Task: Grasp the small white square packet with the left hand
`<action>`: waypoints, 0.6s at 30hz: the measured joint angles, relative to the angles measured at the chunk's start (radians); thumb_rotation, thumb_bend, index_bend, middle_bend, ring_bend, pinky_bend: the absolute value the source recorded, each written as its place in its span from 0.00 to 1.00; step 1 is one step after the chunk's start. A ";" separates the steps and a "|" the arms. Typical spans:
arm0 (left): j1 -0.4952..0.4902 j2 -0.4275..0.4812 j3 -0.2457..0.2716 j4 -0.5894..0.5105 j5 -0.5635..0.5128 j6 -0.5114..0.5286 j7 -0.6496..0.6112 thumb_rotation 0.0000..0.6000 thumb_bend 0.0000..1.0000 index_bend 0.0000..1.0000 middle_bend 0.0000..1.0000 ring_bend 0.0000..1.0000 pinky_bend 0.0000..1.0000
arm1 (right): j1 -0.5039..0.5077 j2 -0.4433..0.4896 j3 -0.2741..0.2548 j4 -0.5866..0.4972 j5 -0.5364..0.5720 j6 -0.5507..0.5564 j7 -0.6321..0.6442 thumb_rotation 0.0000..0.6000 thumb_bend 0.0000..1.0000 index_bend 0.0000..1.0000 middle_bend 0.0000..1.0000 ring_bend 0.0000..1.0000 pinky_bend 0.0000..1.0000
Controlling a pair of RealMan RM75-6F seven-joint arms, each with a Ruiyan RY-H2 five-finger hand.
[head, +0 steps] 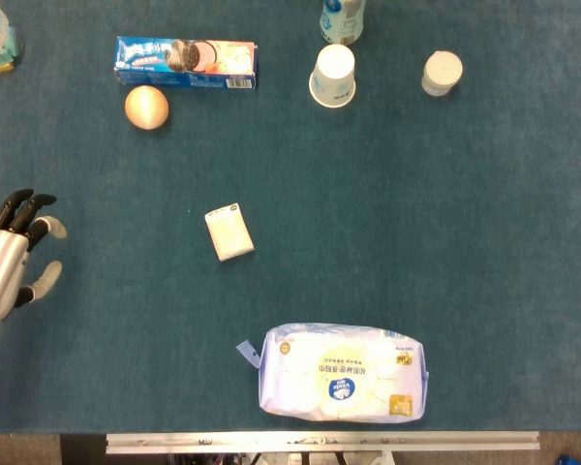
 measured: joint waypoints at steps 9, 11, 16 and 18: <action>0.001 -0.002 0.002 0.002 0.000 -0.003 0.001 1.00 0.29 0.42 0.22 0.16 0.35 | -0.001 0.002 0.001 -0.002 -0.003 0.004 0.004 1.00 0.06 0.61 0.53 0.33 0.21; 0.001 -0.001 0.002 0.000 0.000 0.000 0.000 1.00 0.29 0.42 0.22 0.16 0.35 | 0.000 0.001 0.001 -0.001 -0.001 0.001 0.004 1.00 0.06 0.61 0.53 0.33 0.21; 0.000 -0.003 0.001 0.003 -0.003 -0.005 -0.001 1.00 0.29 0.42 0.23 0.16 0.35 | 0.000 0.002 0.002 0.000 0.001 0.003 0.003 1.00 0.06 0.61 0.53 0.34 0.21; -0.001 -0.005 0.003 0.005 -0.001 -0.008 -0.001 1.00 0.29 0.42 0.23 0.16 0.35 | -0.002 0.002 0.002 -0.002 -0.001 0.009 0.003 1.00 0.06 0.61 0.53 0.34 0.21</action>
